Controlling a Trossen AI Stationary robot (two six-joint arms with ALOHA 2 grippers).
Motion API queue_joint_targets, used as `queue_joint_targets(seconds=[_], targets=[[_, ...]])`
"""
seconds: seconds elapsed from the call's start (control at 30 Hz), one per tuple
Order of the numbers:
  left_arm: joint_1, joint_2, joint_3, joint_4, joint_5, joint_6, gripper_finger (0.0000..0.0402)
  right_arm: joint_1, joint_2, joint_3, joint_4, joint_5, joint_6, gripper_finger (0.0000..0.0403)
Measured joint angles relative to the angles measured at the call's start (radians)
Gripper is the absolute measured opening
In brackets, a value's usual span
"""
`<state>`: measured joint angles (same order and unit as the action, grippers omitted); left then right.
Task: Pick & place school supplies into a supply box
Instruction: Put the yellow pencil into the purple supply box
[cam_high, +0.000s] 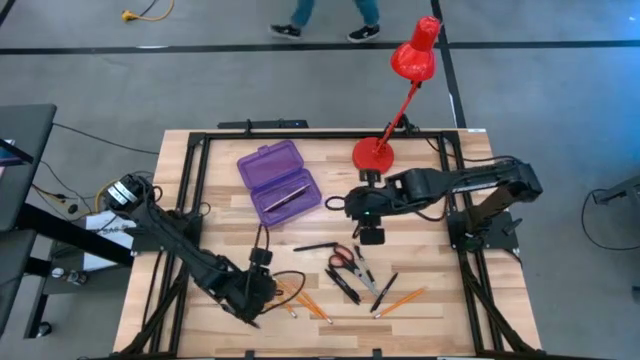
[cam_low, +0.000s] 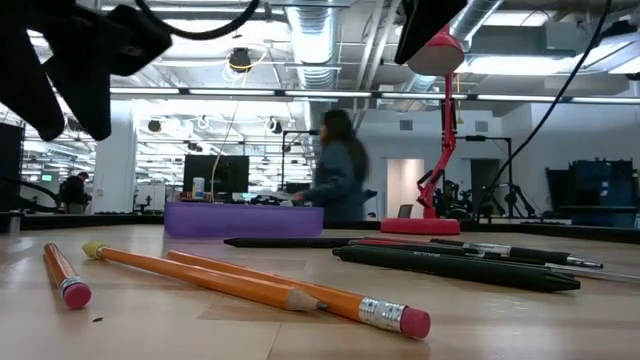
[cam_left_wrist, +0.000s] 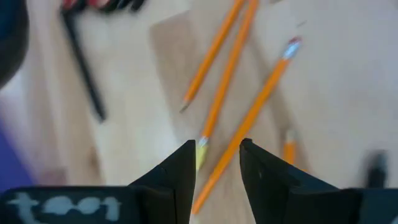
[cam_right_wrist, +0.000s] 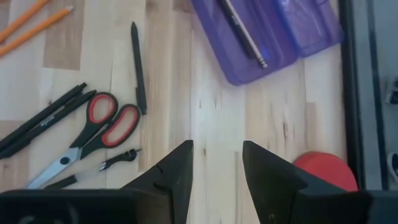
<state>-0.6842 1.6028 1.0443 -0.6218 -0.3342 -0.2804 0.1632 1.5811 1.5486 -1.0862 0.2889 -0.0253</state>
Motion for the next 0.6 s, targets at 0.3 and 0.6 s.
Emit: queue_joint_targets(seconds=[0.3,0.6], targets=[[0.046,0.082,0.0,0.219,0.123,0.255,0.0114,0.027,-0.027,0.0,-0.024,0.031,0.019,0.0131],[0.049,0.206,0.014,0.21,0.178,0.312,0.0114,0.025,-0.025,0.0,-0.044,0.035,0.026,0.0131]])
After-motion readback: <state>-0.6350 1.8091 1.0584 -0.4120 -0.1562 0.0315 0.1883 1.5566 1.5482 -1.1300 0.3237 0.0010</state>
